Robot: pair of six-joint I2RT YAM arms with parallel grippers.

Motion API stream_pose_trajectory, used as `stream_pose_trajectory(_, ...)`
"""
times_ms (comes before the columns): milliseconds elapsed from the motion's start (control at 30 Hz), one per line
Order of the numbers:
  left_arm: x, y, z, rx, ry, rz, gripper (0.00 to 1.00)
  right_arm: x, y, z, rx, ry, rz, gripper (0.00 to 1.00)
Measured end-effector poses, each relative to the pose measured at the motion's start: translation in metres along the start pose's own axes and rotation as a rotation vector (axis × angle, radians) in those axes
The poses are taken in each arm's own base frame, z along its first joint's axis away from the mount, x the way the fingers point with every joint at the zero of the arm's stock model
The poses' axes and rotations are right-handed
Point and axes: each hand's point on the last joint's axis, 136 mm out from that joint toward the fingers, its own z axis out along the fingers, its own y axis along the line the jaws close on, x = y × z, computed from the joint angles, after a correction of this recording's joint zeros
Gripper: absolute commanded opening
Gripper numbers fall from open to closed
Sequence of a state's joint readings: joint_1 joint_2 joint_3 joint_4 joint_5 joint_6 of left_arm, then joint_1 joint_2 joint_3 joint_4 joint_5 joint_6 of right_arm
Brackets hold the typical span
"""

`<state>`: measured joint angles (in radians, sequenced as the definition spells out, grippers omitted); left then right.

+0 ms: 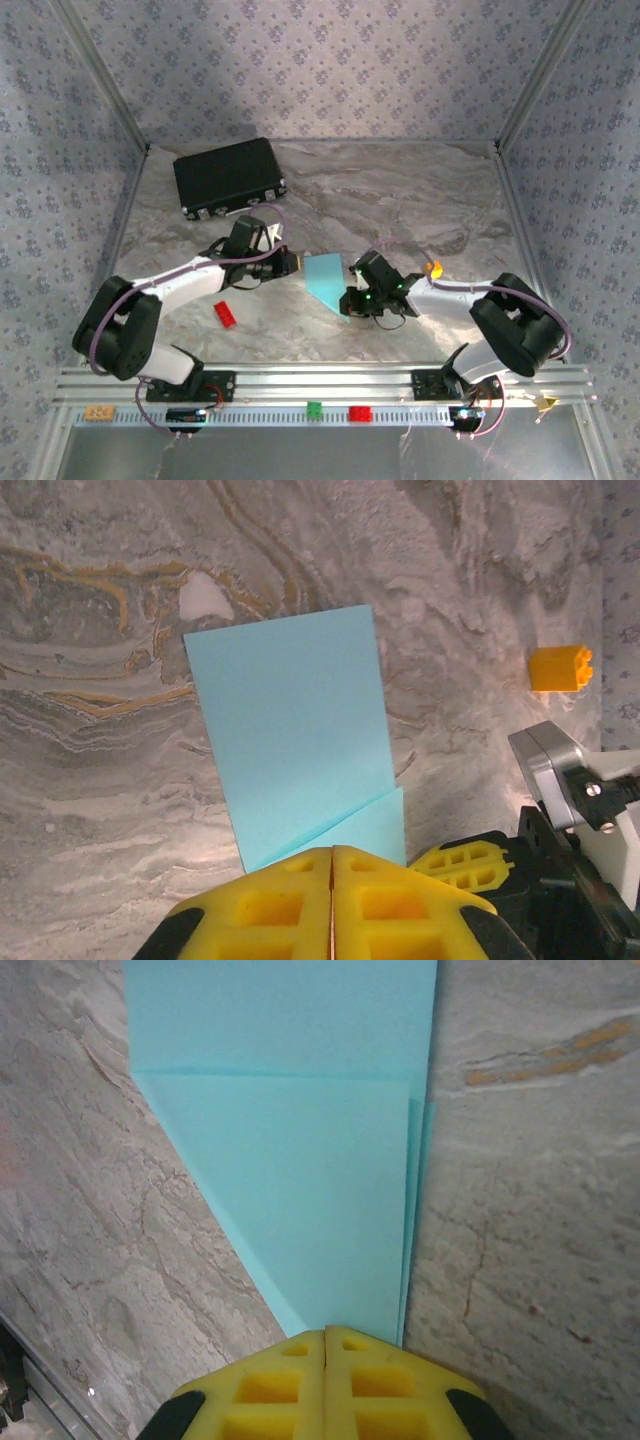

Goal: Fold a paper plane with a square sheet of paper (pick it up from the middle)
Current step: Third fold the triangle at the center of the table, then fourth fold the wing at the center of the table.

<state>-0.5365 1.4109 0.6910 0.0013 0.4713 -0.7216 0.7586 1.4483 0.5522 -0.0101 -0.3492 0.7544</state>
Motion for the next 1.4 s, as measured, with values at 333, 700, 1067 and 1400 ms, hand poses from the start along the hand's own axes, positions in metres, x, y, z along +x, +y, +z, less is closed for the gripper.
stream_pose_trajectory(333, -0.008, -0.005, -0.023, -0.008, -0.102, 0.057, 0.19, -0.019, -0.004, -0.018, 0.042, -0.105, -0.011, 0.17)
stream_pose_trajectory(700, -0.01, 0.002, -0.027, -0.047, -0.137, 0.054, 0.29, -0.041, -0.019, -0.029, 0.079, -0.189, 0.035, 0.25)
stream_pose_trajectory(1067, -0.004, 0.011, -0.024, -0.061, -0.124, 0.021, 0.33, -0.049, -0.015, -0.017, 0.03, -0.167, 0.049, 0.29)
stream_pose_trajectory(1400, 0.004, 0.02, -0.013, -0.078, -0.078, -0.006, 0.33, -0.057, -0.008, -0.001, -0.003, -0.129, 0.052, 0.21)
